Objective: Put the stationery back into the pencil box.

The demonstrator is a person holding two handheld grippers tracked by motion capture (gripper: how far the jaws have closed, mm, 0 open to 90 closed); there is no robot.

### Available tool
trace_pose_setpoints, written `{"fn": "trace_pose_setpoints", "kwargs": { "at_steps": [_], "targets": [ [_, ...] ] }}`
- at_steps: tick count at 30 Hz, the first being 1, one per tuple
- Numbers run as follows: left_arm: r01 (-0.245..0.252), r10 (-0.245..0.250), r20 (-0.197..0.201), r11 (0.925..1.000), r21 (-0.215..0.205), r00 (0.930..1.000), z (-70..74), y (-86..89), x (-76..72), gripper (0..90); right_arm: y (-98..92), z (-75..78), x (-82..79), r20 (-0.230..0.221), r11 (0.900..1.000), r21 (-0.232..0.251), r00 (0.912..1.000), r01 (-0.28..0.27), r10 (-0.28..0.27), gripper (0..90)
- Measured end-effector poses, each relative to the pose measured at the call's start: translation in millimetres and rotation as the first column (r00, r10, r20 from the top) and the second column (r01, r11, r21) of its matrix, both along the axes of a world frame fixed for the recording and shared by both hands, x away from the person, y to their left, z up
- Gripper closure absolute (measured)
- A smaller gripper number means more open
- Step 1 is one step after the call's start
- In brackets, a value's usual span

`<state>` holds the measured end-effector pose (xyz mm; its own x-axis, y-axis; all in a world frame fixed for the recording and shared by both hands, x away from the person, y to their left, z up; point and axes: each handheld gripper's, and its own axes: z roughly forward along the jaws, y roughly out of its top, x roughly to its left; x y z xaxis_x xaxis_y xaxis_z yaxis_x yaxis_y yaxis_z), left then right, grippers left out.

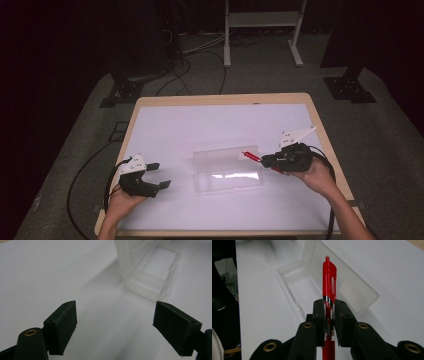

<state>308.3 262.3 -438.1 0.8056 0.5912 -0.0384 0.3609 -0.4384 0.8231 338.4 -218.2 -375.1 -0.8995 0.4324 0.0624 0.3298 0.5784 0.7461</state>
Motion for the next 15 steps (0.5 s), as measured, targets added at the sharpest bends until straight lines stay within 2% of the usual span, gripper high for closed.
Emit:
{"fn": "trace_pose_setpoints", "kwargs": {
  "at_steps": [15],
  "targets": [
    [0.002,-0.002,-0.001,1.0,-0.006,1.0,0.0,0.3,0.0,18.2,14.0,-6.1,7.0,-0.019,0.999,-0.016,0.9985,-0.051,0.051,78.8]
  ]
}}
